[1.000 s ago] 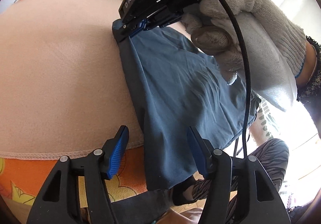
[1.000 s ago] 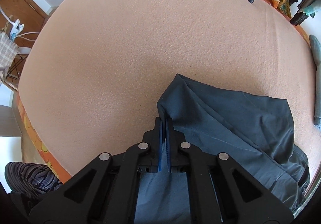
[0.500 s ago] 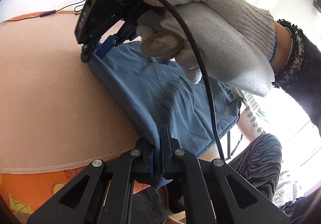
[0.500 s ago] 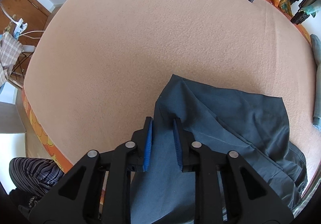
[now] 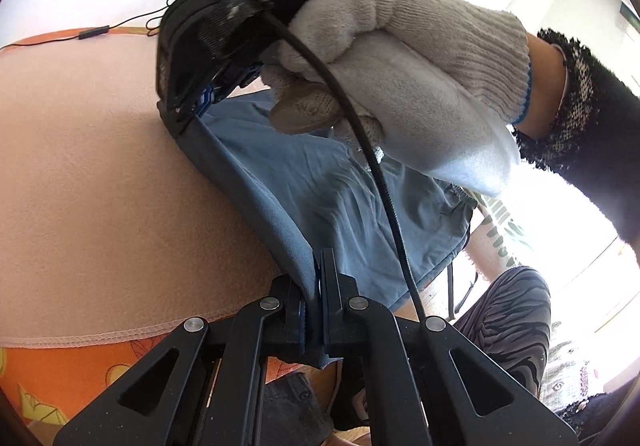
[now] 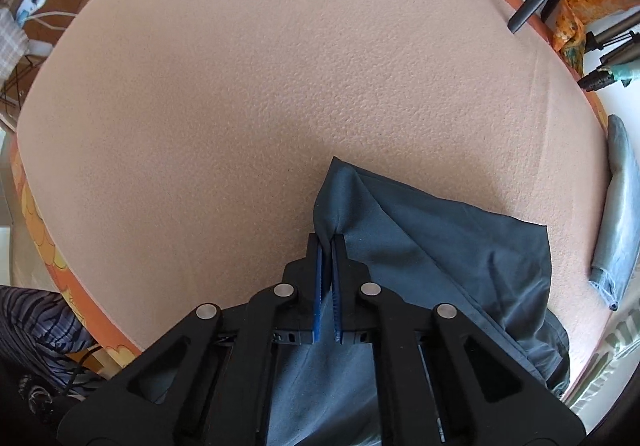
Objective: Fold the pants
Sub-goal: 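Grasp the folded pants edge with the right gripper while the left gripper grasps beside it, then lift the folded black pants with both grippers off the bed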
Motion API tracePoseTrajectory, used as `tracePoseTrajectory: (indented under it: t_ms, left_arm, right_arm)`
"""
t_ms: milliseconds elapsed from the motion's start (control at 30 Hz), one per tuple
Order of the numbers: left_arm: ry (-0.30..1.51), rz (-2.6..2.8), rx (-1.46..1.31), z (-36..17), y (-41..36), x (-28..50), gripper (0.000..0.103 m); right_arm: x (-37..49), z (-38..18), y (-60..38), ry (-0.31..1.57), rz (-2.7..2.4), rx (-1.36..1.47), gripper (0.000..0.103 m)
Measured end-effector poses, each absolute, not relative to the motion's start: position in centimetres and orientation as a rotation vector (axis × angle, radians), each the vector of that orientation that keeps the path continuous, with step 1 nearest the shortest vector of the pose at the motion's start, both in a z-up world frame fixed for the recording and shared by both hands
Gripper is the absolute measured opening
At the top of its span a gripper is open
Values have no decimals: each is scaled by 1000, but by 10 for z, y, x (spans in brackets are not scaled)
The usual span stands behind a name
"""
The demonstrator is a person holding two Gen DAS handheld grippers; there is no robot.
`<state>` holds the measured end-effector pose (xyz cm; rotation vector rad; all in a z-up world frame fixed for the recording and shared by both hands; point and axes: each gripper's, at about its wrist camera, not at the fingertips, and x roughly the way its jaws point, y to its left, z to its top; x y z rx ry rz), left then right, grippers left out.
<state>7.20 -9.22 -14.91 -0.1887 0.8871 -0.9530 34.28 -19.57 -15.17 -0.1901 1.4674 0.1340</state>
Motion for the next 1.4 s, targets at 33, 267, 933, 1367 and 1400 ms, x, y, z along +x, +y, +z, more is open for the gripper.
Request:
tracePoseTrajectory:
  t_ms: [33, 267, 933, 1367, 1400]
  left_arm:
    - [892, -960, -205, -147, -91, 73, 3]
    - [822, -1053, -230, -101, -104, 73, 3]
    - [717, -1275, -86, -22, -219, 63, 3]
    - [756, -1426, -36, -26, -306, 50, 3]
    - [761, -1438, -26, -28, -315, 50, 3]
  right_arm:
    - [341, -144, -204, 1442, 132, -140, 3]
    - [319, -77, -253, 1257, 156, 135, 3]
    - [255, 37, -398, 932, 120, 447, 3]
    - [191, 44, -500, 841, 3, 549, 3]
    - [185, 42, -508, 836, -9, 558, 3]
